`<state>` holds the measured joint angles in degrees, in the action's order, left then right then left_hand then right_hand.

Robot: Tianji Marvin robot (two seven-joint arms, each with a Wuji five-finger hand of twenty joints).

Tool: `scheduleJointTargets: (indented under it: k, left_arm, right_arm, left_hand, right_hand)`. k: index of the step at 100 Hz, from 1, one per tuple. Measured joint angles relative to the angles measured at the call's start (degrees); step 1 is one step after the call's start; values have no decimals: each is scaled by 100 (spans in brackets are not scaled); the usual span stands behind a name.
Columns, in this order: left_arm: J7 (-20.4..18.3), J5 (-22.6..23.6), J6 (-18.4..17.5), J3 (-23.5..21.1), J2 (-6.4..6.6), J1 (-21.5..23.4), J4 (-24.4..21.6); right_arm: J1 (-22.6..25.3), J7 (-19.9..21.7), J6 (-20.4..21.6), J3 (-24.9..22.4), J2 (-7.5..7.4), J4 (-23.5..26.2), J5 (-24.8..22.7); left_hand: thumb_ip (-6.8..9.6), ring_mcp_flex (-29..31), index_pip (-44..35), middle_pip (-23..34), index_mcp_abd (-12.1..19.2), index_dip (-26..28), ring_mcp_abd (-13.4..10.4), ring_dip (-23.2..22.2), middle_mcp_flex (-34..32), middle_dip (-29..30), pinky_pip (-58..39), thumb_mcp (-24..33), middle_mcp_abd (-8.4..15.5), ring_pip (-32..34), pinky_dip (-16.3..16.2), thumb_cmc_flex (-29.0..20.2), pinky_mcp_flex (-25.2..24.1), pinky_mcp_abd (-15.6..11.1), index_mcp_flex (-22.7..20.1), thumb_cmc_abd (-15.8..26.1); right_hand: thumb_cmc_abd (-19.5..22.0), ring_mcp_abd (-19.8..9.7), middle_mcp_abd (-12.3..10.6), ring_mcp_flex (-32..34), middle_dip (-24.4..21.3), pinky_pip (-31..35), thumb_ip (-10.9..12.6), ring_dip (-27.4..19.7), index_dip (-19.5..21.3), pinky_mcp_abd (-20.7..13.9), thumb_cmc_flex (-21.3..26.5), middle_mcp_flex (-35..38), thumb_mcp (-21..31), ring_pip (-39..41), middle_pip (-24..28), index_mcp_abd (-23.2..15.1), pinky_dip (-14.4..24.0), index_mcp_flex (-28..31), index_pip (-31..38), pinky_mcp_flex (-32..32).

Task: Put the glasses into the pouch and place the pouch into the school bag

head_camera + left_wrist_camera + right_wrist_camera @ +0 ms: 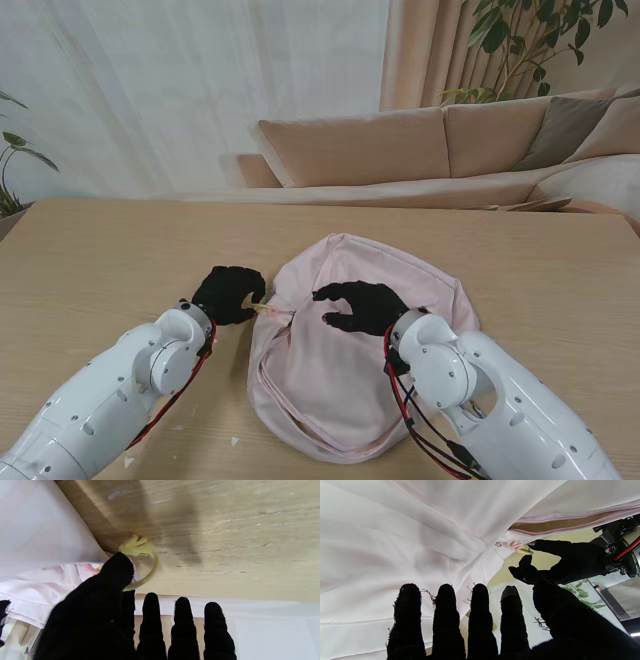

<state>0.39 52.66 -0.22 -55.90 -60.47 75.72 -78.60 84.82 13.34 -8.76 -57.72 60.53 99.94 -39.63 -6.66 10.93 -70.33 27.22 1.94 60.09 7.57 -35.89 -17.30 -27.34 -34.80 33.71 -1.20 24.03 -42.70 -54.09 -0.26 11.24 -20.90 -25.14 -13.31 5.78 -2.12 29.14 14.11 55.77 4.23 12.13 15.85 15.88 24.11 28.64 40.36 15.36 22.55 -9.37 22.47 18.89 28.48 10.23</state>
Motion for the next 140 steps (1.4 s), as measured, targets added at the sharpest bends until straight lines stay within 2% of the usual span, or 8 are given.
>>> scheduleJointTargets:
  k: [15, 24, 33, 48, 57, 72, 94, 140]
  left_arm:
    - [138, -85, -64, -26, -37, 10, 51]
    - [138, -133, -134, -89, -53, 40, 44]
    - [111, -230, -190, -142, -55, 79, 3]
    - [116, -233, -249, -180, -55, 125, -75]
    - [93, -211, -262, -206, -53, 147, -129]
    - [-35, -159, -239, -257, -45, 183, -243]
    - [39, -145, -215, -379, -52, 286, -326]
    - [-8, -143, -487, -861, -52, 786, -918]
  right_arm:
    - [-6, -6, 2, 13, 0, -12, 15]
    - [-11, -6, 7, 22, 1, -20, 22]
    - [-18, -5, 29, 30, 1, -21, 26]
    - [-22, -9, 76, 41, 1, -13, 15]
    - [-13, -18, 117, 44, 0, 9, -56]
    - [-18, 23, 150, 99, -23, 59, -230]
    - [-236, 148, 132, 391, -71, -25, -368]
    - [-1827, 699, -646, 1883, -74, -1015, 7]
  left_hand:
    - [-1, 730, -57, 108, 54, 802, 129, -61, -1316, -53, -370, 10, -110, 301, 1, -23, 286, 43, -131, 0]
    - [-1, 1748, -95, -404, 201, 965, 268, -96, -3357, -1190, -876, 15, -229, 728, 28, -239, 622, 253, -247, 0]
    - [-1, 2281, -93, -209, 358, 971, 274, -205, -4142, -1626, -1286, -13, -235, 1133, 93, -245, 782, 256, -244, -1]
    - [-1, 2303, 1095, 147, 468, -421, 276, -285, -4188, -1715, -1460, -12, -235, 1342, 173, -453, 793, 257, 136, -2]
    - [-1, 2303, 2212, 230, -184, -1962, 276, -348, -4138, -1779, -1460, -88, -216, 1382, 234, -464, 736, 257, 94, -2]
    - [-1, 2229, 2538, 235, -390, -3531, 338, -463, -4003, -2300, -1399, -563, -274, 1404, 235, -848, 639, 304, -1229, 200]
    - [-1, 2160, 1747, 633, 85, -3165, 406, -603, -3782, -2547, -1387, -1238, -344, 1506, 227, -1120, 601, 316, -1592, 520]
    - [-2, 2160, 1740, 1318, 229, -2678, 514, -834, -3728, -2388, -1773, -1741, -431, 1979, 147, -1265, 677, 387, -1488, 722]
  right_hand:
    - [0, 0, 0, 1, 1, 0, 0, 0, 0, 0, 0, 0, 58, 0, 1, 0, 3, 0, 3, 34]
    - [0, 0, 0, 1, 1, 5, -1, 0, 0, 0, 0, 0, 64, 0, 4, 0, 54, 85, 15, 62]
    - [0, 0, 0, 92, 1, 68, -1, 0, 0, 0, 0, 0, 72, 54, 8, 0, 62, 139, 18, 105]
    - [-2, 0, 17, 175, 10, 211, -3, 30, 0, 0, 0, 177, 219, 122, 96, 0, 133, 140, 21, 218]
    - [-63, 0, 56, 244, 18, 348, 65, 133, 0, 0, 10, 231, 380, 239, 67, 0, 253, 142, 40, 279]
    - [-252, 1, 72, 329, 90, 557, 464, 384, 0, -2, 243, 297, 1046, 489, 223, 57, 571, 284, 93, 360]
    - [-367, 4, 123, 527, 156, 762, 763, 531, 0, -8, 432, 595, 1467, 695, 430, 210, 822, 866, 352, 513]
    - [804, -575, -516, -1237, -264, -622, 613, 4, -496, -801, 192, -654, -561, -231, -617, -6, 497, 115, -519, -760]
